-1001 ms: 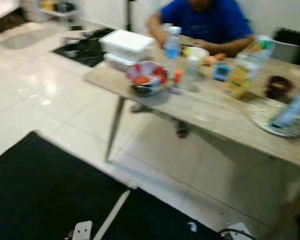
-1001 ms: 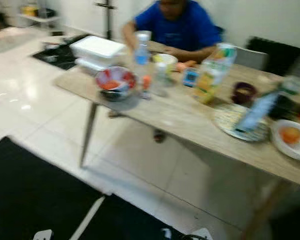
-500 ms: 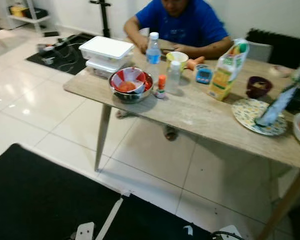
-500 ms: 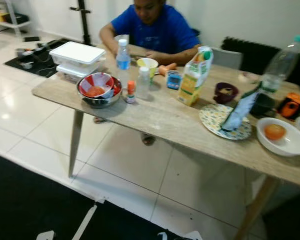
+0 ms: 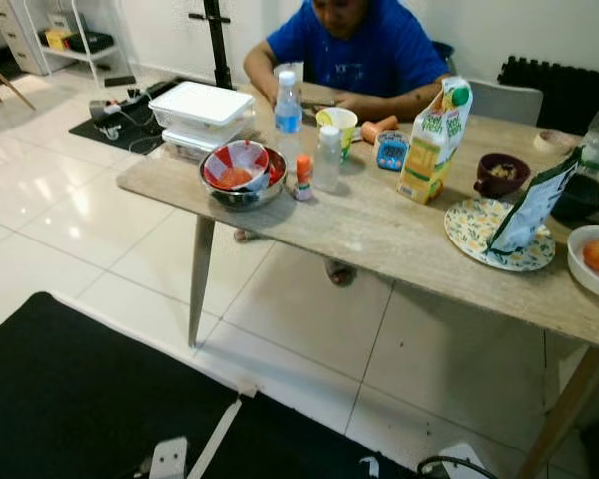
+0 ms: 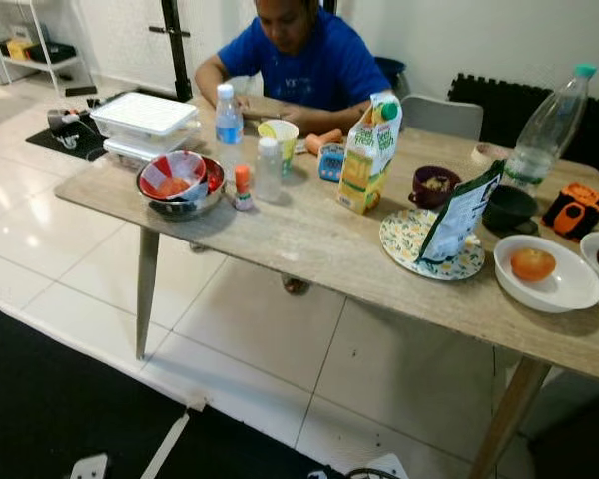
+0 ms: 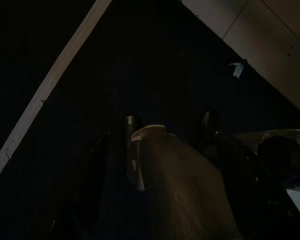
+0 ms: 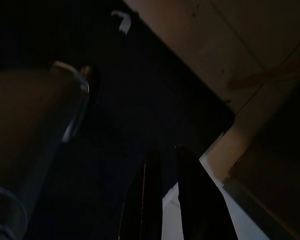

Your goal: Restocking fridge

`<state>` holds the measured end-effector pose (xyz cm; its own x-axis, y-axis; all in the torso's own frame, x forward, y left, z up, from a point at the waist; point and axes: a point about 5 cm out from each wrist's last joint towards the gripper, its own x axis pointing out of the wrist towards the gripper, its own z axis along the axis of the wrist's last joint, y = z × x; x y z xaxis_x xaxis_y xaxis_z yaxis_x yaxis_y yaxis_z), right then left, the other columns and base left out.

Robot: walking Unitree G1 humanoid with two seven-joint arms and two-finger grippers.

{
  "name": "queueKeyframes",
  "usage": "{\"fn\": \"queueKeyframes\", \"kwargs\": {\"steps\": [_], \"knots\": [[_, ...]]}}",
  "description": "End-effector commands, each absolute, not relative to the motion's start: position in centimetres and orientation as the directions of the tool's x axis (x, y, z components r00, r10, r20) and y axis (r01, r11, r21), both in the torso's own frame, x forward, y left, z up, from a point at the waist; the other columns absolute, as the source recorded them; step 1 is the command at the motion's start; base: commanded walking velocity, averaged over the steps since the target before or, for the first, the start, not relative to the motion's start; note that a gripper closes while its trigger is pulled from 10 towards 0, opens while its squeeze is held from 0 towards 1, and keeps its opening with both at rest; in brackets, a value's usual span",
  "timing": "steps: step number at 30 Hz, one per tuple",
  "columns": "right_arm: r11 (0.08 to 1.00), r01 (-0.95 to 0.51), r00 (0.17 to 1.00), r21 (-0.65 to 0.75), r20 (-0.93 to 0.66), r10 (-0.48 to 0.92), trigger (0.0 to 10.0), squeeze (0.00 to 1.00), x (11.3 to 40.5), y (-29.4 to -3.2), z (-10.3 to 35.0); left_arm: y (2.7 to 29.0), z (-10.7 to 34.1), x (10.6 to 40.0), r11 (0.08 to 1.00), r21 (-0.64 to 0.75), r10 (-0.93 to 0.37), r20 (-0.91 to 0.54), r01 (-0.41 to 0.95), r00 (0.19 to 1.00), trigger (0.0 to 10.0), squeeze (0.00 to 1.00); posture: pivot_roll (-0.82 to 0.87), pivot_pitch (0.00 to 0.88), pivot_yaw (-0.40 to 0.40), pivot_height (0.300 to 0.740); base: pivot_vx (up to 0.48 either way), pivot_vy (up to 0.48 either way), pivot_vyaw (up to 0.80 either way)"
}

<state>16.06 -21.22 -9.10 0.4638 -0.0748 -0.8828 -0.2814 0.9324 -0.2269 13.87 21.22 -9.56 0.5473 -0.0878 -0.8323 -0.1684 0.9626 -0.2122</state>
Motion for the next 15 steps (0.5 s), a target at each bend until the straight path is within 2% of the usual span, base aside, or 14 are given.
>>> {"fn": "queueKeyframes", "kwargs": {"steps": [1,8,15], "knots": [[0.929,-0.296,0.447,-0.222,-0.892,-0.07,10.0,0.0,15.73,-21.03,-9.28,20.87,-9.81,13.42,0.961,-0.215,-0.092,-0.844,-0.176,0.528,10.0,0.0,-0.03,0.0,-0.035,0.74,0.0,0.0,0.0],[0.924,-0.313,0.449,-0.221,-0.891,-0.061,10.0,0.0,15.92,-20.77,-9.25,20.53,-9.67,13.83,0.963,-0.233,-0.127,-0.833,-0.134,0.538,10.0,0.0,-0.02,0.0,-0.032,0.74,0.0,0.0,0.0],[0.928,-0.304,0.44,-0.217,-0.896,-0.065,10.0,0.0,15.45,-20.76,-9.44,20.15,-9.72,13.87,0.962,-0.244,-0.141,-0.832,-0.126,0.537,10.0,0.0,-0.03,0.0,-0.023,0.74,0.246,0.0,0.0]]}}
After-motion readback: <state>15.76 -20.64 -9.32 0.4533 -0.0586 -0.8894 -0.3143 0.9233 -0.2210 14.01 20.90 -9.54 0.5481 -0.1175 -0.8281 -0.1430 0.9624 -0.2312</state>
